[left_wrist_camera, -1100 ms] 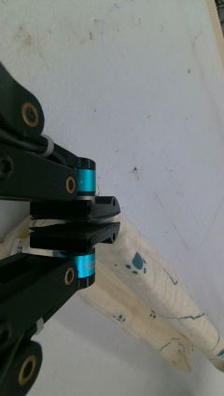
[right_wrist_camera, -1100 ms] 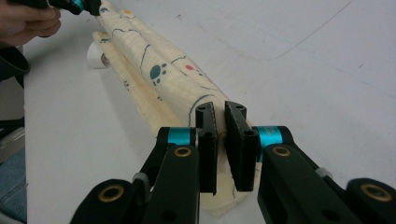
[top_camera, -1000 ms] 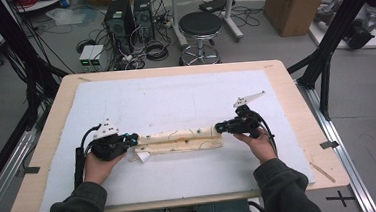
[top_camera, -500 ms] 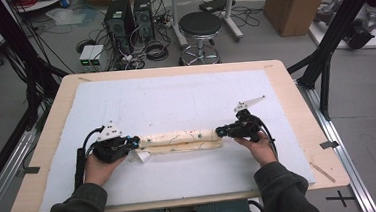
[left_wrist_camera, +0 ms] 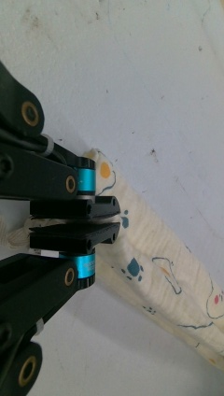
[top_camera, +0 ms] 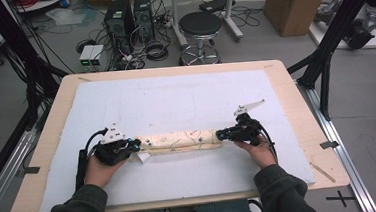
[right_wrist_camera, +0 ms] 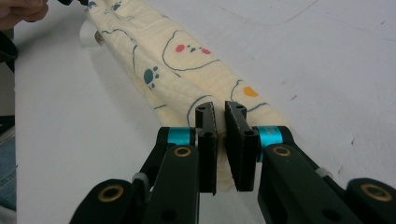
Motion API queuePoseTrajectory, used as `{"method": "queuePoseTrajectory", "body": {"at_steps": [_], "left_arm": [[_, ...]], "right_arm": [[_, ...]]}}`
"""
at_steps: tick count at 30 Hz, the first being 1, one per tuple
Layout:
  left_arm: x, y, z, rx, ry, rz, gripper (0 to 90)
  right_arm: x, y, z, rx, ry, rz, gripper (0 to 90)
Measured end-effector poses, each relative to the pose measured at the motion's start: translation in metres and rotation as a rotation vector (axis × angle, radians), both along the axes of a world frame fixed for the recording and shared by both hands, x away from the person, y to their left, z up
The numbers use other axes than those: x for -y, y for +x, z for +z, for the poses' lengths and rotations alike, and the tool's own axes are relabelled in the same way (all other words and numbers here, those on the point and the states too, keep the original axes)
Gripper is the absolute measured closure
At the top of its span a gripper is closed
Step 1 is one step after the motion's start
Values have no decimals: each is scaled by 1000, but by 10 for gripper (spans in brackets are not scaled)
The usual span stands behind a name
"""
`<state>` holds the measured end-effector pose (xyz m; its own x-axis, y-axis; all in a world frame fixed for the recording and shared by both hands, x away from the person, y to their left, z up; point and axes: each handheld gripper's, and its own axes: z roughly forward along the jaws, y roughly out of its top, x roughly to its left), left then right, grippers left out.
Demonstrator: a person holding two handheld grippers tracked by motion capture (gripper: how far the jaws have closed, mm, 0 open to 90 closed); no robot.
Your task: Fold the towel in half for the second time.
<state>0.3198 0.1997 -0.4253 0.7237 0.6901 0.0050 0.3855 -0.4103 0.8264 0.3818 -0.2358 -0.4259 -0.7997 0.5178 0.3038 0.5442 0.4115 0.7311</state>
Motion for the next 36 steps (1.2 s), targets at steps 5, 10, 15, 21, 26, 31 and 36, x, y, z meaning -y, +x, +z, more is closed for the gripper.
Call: {"method": "queuePoseTrajectory", "body": {"at_steps": [5, 10, 15, 21, 26, 31, 36], "left_arm": [[-2, -3, -7, -8, 6, 2, 850], [-1, -4, -7, -3, 25, -7, 849], [0, -6, -9, -4, 37, -12, 843], [0, -10, -6, -19, -3, -46, 673], [-2, -15, 6, -10, -59, -86, 542], [-5, -11, 18, 9, -124, -85, 518], [-5, 3, 22, 12, -136, -33, 640]], "right_arm": [[-2, -1, -1, 1, -8, 2, 833], [-3, -3, -3, 1, -18, 0, 833], [-2, -6, -7, 6, -23, 4, 829], [-2, -13, -6, 12, -23, 20, 718], [3, -19, 5, 34, 24, 40, 596], [8, -18, 22, 75, 67, 34, 556], [4, -5, 23, 60, 65, 8, 558]]}}
